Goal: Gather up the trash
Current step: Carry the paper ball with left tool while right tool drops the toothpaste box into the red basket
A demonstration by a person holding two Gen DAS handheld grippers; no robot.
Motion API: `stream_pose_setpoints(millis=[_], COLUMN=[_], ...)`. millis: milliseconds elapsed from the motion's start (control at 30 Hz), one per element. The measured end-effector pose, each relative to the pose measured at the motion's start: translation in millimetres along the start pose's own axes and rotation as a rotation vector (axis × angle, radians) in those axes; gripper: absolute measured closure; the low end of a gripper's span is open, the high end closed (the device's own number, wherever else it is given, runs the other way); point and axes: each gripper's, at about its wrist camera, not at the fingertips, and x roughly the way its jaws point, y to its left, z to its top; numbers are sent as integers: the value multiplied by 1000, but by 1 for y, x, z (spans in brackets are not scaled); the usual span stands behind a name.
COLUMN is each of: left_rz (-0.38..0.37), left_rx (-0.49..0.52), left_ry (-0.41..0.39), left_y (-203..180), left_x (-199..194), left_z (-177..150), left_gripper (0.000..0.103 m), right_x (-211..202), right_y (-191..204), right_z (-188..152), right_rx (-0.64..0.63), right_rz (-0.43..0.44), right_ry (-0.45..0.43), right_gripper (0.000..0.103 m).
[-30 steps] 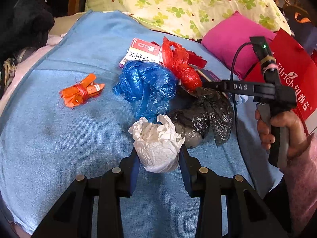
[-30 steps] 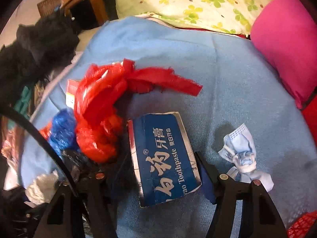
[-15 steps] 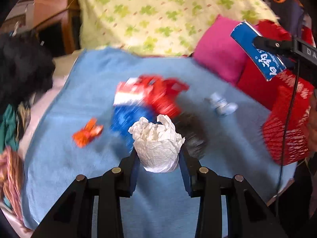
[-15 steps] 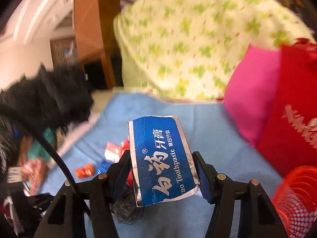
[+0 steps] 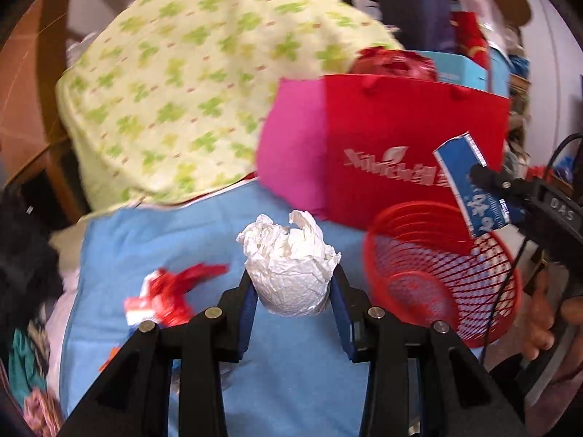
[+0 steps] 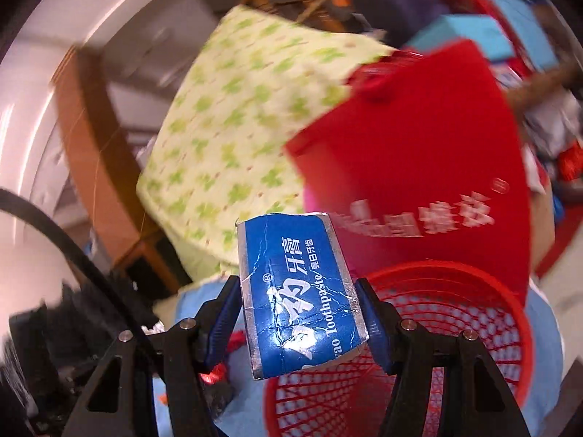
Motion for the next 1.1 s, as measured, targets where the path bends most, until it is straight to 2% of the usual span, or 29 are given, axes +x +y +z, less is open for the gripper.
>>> stream_pose_setpoints(millis=[133, 267, 467, 567, 633, 867, 1100], left_rz=[-34, -60, -86, -85, -74, -32, 59], left_rx=[48, 94, 135, 147, 148, 165, 204], left_ry=[2, 21, 62, 66, 65, 24, -81], left_y=[-33, -60, -86, -91, -93, -89, -84], left_x=[16, 31, 50, 54, 56, 46, 14], left_z=[14, 20, 21, 20, 20, 22, 30], left_gripper=[62, 61, 61, 55, 40, 32, 25], right_x=[-13, -15, -9, -8, -6, -6, -10], right_y=[-44, -71, -87, -89, -91, -84, -74], right_z=[7, 10, 12, 12, 11, 10, 11], right_rx=[123, 206, 262, 274, 282, 264, 225], right_rz=[-19, -27, -22, -24, -25, -29, -37], right_ry=[-9, -1, 30, 31, 39, 28, -26], right_gripper=[38, 37, 36, 35, 33, 31, 31])
